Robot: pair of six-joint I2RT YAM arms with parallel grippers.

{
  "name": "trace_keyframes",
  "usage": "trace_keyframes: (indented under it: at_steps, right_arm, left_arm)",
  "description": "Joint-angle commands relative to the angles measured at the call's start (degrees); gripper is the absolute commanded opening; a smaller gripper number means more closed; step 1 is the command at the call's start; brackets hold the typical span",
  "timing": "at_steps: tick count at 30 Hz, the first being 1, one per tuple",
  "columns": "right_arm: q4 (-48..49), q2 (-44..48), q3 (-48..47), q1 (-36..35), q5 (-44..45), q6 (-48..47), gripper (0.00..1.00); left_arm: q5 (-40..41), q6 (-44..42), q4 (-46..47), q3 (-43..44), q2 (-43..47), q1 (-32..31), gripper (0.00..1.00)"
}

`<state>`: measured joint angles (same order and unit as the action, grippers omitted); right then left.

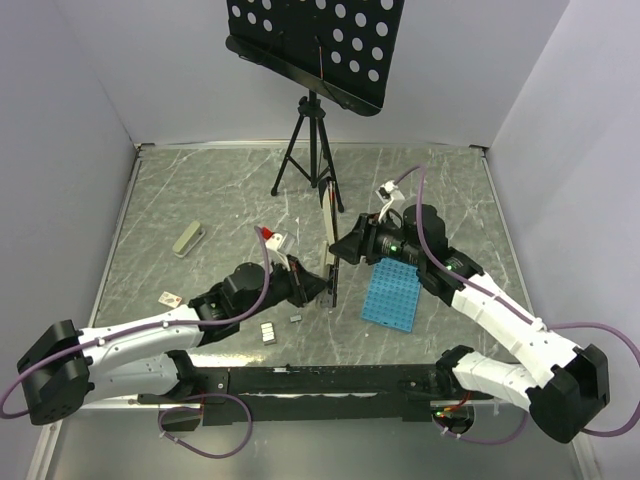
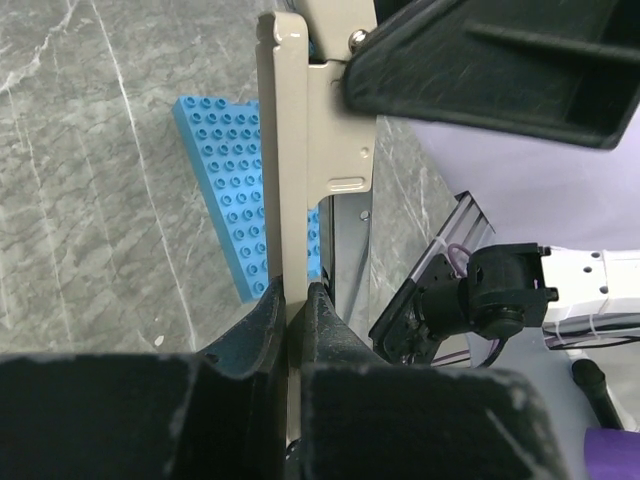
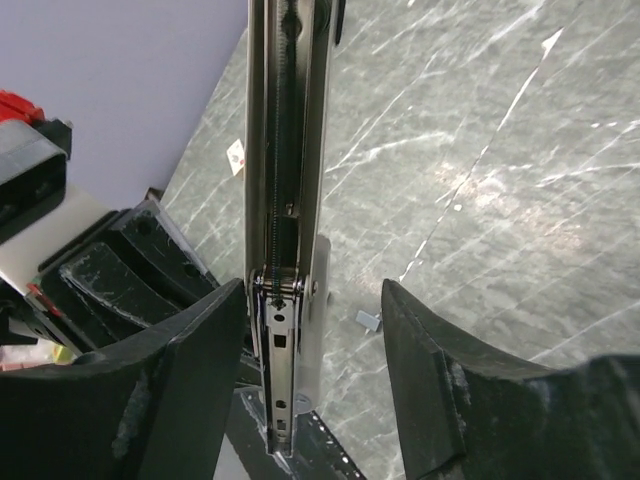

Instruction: Unload the staples from the stapler

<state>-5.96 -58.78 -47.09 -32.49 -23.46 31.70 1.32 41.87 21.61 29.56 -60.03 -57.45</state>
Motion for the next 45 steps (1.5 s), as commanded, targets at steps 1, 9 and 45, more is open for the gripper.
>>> trace_keyframes:
  at_steps: [1, 9, 45]
  right_arm:
    - [2.44, -0.72, -0.89, -1.17, 1.23, 1.25, 0.59]
    - [3.93, -0.19, 0.59, -3.02, 3.25, 2.57, 0.21]
    - [-21.99, -38.32, -22.77, -2.67, 38.05, 8.45, 0.0]
  left_arm:
    - [0.17, 1.2, 8.8, 4.63, 0.0, 0.15, 0.01]
    - [0.35, 1.99, 9.6, 4.71, -0.26, 0.85, 0.01]
    - [30.05, -9.87, -47.45, 14.65, 21.52, 2.25, 0.97]
